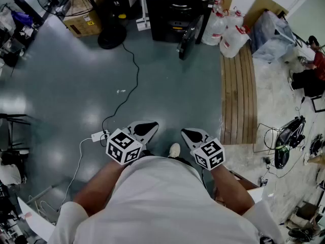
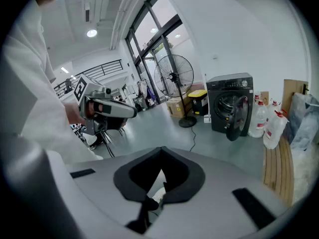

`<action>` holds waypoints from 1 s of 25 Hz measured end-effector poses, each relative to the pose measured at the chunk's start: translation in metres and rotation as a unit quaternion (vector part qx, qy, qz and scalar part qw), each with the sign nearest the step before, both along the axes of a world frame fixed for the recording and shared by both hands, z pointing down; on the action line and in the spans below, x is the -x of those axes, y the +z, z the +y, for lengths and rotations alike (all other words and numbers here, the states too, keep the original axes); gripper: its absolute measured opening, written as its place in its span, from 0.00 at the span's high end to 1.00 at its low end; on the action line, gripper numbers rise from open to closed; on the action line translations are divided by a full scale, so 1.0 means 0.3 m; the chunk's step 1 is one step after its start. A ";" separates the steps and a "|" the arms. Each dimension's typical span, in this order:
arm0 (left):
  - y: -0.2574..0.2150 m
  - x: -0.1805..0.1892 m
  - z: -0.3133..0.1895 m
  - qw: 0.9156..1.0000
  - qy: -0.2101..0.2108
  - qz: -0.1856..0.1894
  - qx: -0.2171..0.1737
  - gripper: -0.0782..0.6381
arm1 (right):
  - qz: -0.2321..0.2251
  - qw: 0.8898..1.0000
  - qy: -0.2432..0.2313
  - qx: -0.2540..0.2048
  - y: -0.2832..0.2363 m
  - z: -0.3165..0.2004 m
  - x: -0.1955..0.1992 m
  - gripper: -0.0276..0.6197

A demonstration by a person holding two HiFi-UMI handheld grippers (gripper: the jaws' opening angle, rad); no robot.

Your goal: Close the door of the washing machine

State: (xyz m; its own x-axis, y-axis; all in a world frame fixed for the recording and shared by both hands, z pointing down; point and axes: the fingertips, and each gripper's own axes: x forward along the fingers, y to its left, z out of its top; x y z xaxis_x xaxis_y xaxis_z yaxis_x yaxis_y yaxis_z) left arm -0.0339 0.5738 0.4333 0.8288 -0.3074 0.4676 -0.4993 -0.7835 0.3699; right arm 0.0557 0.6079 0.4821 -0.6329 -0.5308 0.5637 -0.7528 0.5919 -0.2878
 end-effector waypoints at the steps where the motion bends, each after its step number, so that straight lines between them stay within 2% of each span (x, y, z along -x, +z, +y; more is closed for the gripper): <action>1: -0.003 0.043 -0.011 1.000 -0.001 0.000 0.000 0.86 | 0.000 1.000 0.000 -0.001 -0.007 -0.012 0.040 0.95; 9: 0.002 0.377 -0.086 1.000 -0.001 0.010 0.002 0.86 | 0.016 1.000 0.002 -0.005 -0.045 -0.132 0.348 0.95; 16: 0.030 0.584 -0.185 1.000 0.029 -0.007 -0.004 0.86 | 0.001 0.999 0.040 0.001 -0.049 -0.247 0.556 0.93; 18: 0.042 0.620 -0.223 0.999 0.031 -0.012 -0.001 0.86 | 0.006 0.999 0.033 0.012 -0.037 -0.257 0.601 0.87; 21: 0.050 0.613 -0.293 0.999 0.031 -0.005 0.000 0.86 | 0.013 0.999 0.039 0.018 -0.018 -0.299 0.589 0.88; 25: 0.065 0.572 -0.422 0.999 0.032 0.000 -0.003 0.86 | 0.006 0.998 0.054 0.016 0.003 -0.441 0.531 0.88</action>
State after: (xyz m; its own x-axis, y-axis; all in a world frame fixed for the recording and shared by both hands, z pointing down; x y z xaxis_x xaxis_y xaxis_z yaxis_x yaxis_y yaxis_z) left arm -0.2056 0.4471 0.4527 0.8470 -0.2569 0.4655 -0.4482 -0.8158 0.3654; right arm -0.1035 0.4755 0.4831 -0.5660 -0.5771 0.5887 -0.8154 0.4971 -0.2966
